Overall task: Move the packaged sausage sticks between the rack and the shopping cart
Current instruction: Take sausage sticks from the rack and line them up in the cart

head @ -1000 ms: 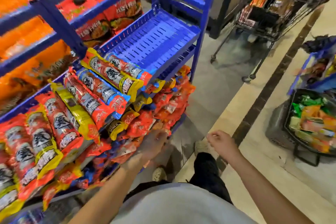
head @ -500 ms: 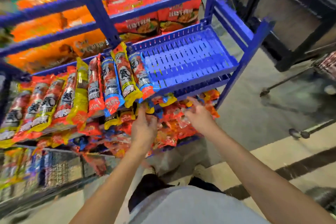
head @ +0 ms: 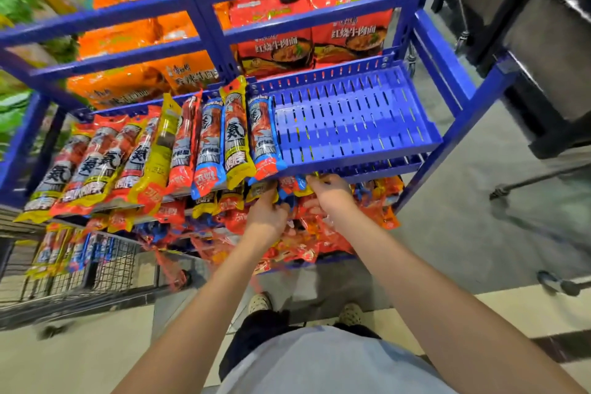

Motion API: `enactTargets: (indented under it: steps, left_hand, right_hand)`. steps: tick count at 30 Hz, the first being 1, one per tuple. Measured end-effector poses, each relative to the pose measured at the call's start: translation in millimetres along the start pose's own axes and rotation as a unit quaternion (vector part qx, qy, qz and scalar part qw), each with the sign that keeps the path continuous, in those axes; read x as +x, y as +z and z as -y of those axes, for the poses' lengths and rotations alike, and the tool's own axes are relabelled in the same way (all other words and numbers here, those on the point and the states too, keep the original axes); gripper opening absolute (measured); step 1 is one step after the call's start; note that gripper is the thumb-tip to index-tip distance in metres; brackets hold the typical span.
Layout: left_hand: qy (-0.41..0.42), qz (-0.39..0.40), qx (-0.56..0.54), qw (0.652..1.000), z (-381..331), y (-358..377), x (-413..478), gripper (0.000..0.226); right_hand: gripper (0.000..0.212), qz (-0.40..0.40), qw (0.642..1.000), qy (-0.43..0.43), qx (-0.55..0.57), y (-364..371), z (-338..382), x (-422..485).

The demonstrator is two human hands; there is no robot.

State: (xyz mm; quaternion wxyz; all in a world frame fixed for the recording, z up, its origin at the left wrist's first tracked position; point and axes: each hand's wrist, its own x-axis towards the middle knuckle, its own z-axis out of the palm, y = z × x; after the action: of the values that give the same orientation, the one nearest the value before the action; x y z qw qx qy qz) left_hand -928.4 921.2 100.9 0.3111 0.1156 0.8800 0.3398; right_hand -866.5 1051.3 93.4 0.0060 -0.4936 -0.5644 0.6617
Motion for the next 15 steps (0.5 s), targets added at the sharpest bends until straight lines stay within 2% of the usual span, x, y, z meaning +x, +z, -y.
enactTargets:
  steps: [4,9,12,15]
  left_hand:
    - [0.009,0.009,-0.056,0.998,-1.1,-2.2,-10.8,0.052]
    - [-0.005,0.012,-0.156,0.988,-10.1,1.9,-24.8,0.027]
    - [-0.029,0.004,-0.191,0.981,-12.2,9.3,-22.7,0.042]
    - [-0.064,-0.008,-0.205,0.977,-10.3,16.3,-17.5,0.056]
  right_hand:
    - [0.045,-0.001,0.999,-0.009,0.041,-0.8,-2.0,-3.3]
    - [0.036,-0.049,0.998,-0.022,0.039,-8.9,-19.1,-8.0]
    - [0.041,-0.053,0.997,-0.036,0.052,-13.1,-28.6,-16.0]
    - [0.037,-0.07,0.995,-0.053,0.048,-17.8,-36.6,-24.1]
